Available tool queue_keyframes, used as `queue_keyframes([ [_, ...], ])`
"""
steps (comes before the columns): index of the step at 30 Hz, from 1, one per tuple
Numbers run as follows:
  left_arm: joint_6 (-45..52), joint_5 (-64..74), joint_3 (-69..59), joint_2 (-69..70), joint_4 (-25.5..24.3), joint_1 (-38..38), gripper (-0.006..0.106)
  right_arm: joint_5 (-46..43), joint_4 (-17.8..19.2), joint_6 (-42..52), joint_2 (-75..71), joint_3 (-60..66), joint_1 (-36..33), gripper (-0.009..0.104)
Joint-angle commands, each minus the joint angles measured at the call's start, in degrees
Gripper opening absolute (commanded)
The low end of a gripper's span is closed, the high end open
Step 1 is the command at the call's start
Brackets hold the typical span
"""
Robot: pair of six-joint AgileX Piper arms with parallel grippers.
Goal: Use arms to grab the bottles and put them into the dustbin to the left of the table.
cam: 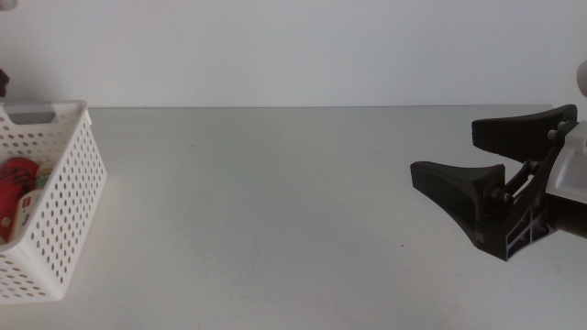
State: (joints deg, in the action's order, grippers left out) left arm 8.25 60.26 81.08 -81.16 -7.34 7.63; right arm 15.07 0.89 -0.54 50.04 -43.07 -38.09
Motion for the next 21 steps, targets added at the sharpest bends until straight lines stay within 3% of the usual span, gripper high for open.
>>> queue_keyframes([
  [1, 2.2, -3.6, 2.4, -0.1, 0.2, 2.7, -0.002, -4.1, 0.5, 0.5, -0.5, -2.2, -0.2, 0.066],
  [12, 2.1, -3.6, 2.4, -12.4, 2.6, 7.4, 0.003, -4.1, 0.5, 0.5, -0.5, -2.2, -0.2, 0.066],
  [16, 2.1, -4.0, 2.4, -14.5, 3.0, 7.4, 0.02, -4.1, 0.5, 0.5, -0.5, -2.2, -0.2, 0.066],
  [21, 2.3, -5.2, 2.4, -15.5, 4.1, 7.4, 0.058, -4.1, 0.5, 0.5, -0.5, -2.2, -0.2, 0.066],
])
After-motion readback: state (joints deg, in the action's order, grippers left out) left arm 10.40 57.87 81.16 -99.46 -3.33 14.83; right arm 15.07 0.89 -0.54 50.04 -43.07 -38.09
